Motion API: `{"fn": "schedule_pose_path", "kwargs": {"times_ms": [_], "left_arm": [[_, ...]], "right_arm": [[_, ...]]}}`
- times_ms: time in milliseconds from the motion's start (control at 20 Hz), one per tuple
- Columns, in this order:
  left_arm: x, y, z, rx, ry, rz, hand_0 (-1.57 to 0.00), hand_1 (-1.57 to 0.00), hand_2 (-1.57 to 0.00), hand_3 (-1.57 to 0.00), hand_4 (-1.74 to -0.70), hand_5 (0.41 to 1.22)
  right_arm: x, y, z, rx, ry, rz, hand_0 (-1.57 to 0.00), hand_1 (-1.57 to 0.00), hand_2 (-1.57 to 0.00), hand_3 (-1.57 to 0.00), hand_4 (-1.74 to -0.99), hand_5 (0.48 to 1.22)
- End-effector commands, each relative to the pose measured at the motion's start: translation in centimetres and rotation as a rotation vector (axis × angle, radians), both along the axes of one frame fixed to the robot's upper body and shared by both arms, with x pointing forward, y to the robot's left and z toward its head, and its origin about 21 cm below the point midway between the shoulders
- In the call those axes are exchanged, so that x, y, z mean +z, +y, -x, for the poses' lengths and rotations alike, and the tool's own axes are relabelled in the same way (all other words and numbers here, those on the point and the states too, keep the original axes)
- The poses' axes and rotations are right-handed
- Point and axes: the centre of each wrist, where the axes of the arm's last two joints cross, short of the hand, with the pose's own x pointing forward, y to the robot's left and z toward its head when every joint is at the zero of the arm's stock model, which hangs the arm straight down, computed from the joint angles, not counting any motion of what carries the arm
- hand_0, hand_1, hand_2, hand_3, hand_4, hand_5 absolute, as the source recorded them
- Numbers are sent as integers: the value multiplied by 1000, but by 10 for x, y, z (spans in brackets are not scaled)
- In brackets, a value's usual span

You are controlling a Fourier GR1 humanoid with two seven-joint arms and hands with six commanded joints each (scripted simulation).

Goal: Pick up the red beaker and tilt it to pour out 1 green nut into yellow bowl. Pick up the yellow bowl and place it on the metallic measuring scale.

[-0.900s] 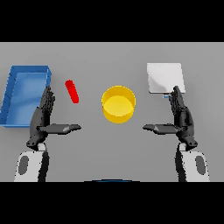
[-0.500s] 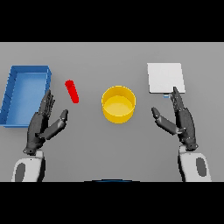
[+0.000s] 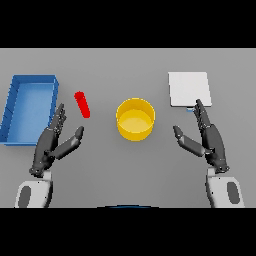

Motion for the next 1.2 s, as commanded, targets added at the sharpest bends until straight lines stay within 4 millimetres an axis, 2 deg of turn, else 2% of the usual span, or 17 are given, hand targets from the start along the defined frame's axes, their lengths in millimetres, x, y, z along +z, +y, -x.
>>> {"fn": "schedule_pose_path", "kwargs": {"times_ms": [0,250,400,700,950,1150], "left_arm": [[-5,0,0,-3,11,-7,1,1,1,1,-1183,658],[-18,-1,-28,18,30,-30,1,1,1,1,-1211,664],[-19,-7,-54,30,24,-38,1,1,1,1,-1211,654],[-25,-13,-93,24,10,-41,1,1,1,1,-1230,635],[-32,-21,-109,24,14,-97,1,1,1,1,-1231,647],[-36,-27,-121,12,-1,-73,1,1,1,1,-1290,686]], "right_arm": [[0,0,0,11,-10,0,1,1,1,1,-1284,618],[2,-2,1,29,-20,-4,1,1,1,1,-1295,623],[0,-4,0,11,-3,-4,1,1,1,1,-1292,615],[4,-6,-3,3,-9,-3,1,1,1,1,-1303,631],[3,-2,-3,-9,-4,30,1,1,1,1,-1300,638],[2,-5,-6,-13,-2,32,1,1,1,1,-1300,646]]}}
